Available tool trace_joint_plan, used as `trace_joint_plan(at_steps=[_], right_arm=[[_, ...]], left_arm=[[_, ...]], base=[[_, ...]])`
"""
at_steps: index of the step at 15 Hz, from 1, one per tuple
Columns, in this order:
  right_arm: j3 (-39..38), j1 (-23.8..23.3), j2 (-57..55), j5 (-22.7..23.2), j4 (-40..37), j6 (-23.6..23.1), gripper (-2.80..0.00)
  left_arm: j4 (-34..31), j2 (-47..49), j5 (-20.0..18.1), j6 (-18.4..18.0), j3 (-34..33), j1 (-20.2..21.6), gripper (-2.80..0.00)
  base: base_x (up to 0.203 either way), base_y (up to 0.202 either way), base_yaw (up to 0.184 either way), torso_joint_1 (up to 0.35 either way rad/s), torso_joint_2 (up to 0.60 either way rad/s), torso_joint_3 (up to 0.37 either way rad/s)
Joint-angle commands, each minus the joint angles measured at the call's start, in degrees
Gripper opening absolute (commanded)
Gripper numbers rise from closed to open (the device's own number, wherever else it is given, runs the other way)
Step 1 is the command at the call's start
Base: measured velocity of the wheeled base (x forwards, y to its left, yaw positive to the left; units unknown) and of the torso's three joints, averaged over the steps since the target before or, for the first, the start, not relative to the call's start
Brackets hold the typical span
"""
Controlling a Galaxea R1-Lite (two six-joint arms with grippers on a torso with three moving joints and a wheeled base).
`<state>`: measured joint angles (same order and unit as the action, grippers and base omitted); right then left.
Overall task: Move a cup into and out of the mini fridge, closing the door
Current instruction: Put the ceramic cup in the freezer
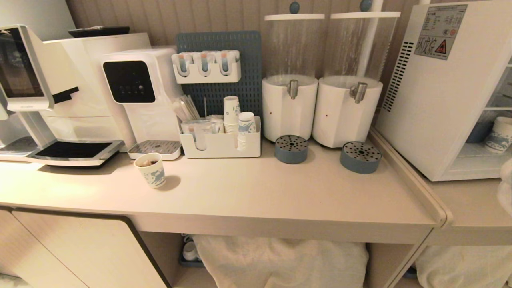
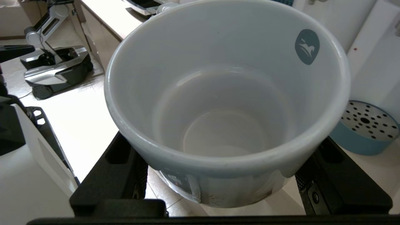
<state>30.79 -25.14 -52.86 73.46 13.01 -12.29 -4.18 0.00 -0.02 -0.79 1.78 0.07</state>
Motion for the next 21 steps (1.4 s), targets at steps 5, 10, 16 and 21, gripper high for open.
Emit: trace_joint_plan(at_steps=[5,10,16,21], right_arm=[[-0.02,0.18,-0.23,2.73,-0.26,0.23,-2.8],[-0.47,6.16,5.05,-9.83,-2.69,4.18,-2.8],[-2.11,23.98,25.08,-42.22,-16.09,11.98,-2.8],[-9.94,26.49,37.39,-63.82,-18.63,15.74,-2.8]], left_arm=[[-0.04,0.0,0.02,0.0,-0.02,0.01,-2.8],[-0.04,0.0,0.02,0.0,-0.02,0.01,-2.8],[-0.04,0.0,0.02,0.07,-0.02,0.01,-2.8],[-0.04,0.0,0.02,0.05,-0.02,0.01,-2.8]], base=[[0.0,0.0,0.0,0.0,0.0,0.0],[0.0,0.0,0.0,0.0,0.0,0.0],[0.0,0.0,0.0,0.0,0.0,0.0],[0.0,0.0,0.0,0.0,0.0,0.0]])
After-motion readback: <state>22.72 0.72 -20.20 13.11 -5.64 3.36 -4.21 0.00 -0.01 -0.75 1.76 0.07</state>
